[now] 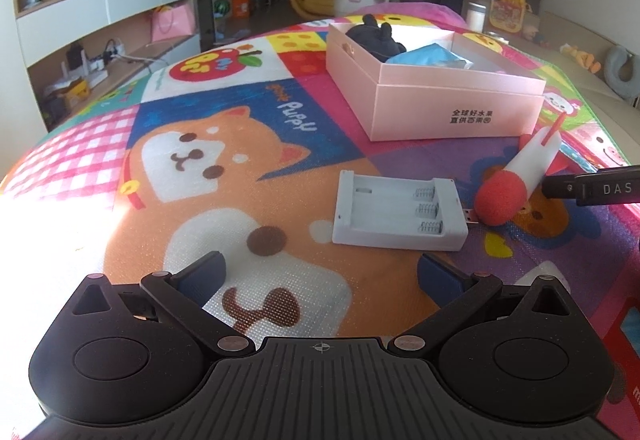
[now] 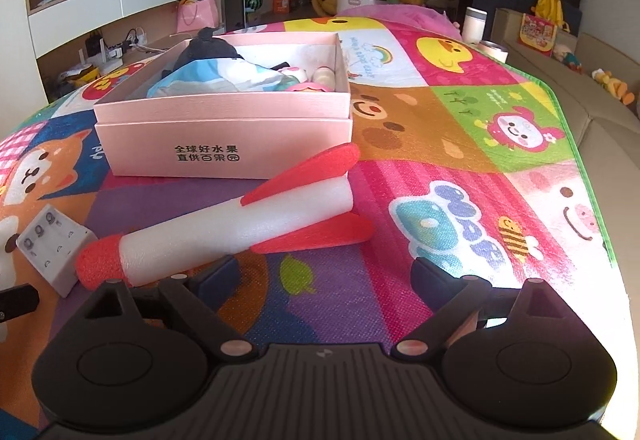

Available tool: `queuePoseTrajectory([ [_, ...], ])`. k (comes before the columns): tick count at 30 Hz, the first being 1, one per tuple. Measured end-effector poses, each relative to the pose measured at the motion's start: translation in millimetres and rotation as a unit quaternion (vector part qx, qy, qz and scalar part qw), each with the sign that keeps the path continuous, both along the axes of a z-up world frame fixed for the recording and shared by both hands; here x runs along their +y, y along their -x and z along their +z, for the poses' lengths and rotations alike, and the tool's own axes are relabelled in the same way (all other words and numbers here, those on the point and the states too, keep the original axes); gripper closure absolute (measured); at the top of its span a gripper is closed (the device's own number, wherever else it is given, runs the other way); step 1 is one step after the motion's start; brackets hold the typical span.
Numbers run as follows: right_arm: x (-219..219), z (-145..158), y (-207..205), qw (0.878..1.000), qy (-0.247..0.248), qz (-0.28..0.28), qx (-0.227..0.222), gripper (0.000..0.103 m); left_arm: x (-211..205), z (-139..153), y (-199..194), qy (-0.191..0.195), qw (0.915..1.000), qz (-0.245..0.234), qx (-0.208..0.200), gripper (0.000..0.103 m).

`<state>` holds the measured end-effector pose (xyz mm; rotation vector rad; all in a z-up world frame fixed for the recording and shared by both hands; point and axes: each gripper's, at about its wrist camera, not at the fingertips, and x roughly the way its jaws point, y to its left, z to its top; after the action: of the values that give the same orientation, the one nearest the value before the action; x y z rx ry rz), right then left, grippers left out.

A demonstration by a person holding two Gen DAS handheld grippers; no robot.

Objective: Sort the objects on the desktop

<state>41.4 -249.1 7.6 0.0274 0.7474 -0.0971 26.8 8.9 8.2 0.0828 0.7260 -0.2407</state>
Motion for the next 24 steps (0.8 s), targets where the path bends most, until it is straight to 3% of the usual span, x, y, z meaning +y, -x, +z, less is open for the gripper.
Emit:
queuePoseTrajectory([
  [6,-12,-1,2,0.999,-0.03,-0.03,-0.001,0.0,-16,3,-6,0.033,0.9981,-0.052,0.002,0.0],
  [9,-8,-2,1,0.999,-0.019,-0.031,0.003,0.0,-39,1,-15,-0.02,0.9982,-0.057,-0.006,0.0],
  [15,-9,-2,2,0.999,-0.023,-0.032,0.001,0.0,-39,3,-25,-0.051,0.9972,-0.051,-0.02,0.0],
  [19,-9,-2,2,0.999,-0.022,-0.032,0.001,0.0,-26,4,-28,-0.038,0.9982,-0.043,-0.016,0.0],
  [22,-9,-2,2,0.999,-0.023,-0.032,0.001,0.0,-26,3,-30,-0.005,0.9966,-0.082,0.007,0.0],
  [24,-9,-2,2,0.999,-0.022,-0.032,0.001,0.0,-34,1,-30,-0.014,0.9956,-0.093,0.001,0.0],
])
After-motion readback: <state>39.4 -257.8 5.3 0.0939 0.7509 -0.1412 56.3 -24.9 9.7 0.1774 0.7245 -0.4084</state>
